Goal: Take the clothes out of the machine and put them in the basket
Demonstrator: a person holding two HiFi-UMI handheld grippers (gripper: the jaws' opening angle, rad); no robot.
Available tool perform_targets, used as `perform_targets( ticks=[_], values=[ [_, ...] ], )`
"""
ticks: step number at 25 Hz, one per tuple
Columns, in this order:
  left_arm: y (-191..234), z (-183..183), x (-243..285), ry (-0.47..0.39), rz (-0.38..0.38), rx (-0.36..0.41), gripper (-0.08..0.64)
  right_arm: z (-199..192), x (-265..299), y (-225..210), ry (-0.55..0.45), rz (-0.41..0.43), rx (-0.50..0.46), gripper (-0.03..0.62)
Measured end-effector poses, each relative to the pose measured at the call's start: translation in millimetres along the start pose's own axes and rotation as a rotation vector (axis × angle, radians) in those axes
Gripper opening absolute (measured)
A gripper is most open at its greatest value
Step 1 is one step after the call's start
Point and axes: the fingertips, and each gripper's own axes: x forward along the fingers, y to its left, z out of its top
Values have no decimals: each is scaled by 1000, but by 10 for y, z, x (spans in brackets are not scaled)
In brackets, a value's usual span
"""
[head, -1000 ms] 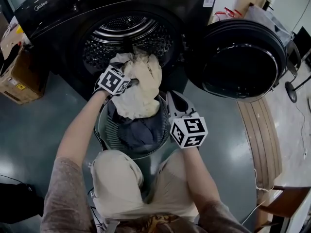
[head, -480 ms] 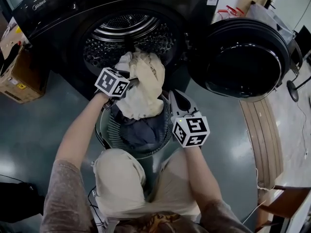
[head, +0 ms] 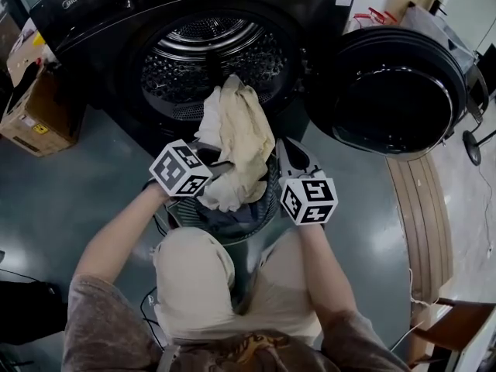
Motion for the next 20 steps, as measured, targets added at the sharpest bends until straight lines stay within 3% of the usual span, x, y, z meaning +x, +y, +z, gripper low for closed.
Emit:
perform_targets(
  ticks=[4, 6, 8, 10, 14, 20],
  values=[
    [-419, -113, -16, 14, -89, -2, 72, 8, 10, 35, 0, 13, 3, -3],
    [-486, -173, 7, 39, -81, 27, 83, 13, 18, 70, -1, 21, -3, -3],
    [-369, -190, 30, 51, 8, 52, 156, 17, 16, 91, -1, 25, -6, -3],
    [-146, -131, 17, 20, 113, 41, 282, 22, 8, 95, -1, 24, -5, -3],
    [317, 255, -86, -114, 225, -29, 307, 37, -9, 58, -2, 12, -4, -3],
    [991, 505, 262, -104, 351, -16, 359, 58, -31, 65, -5, 6, -5, -3]
  ],
)
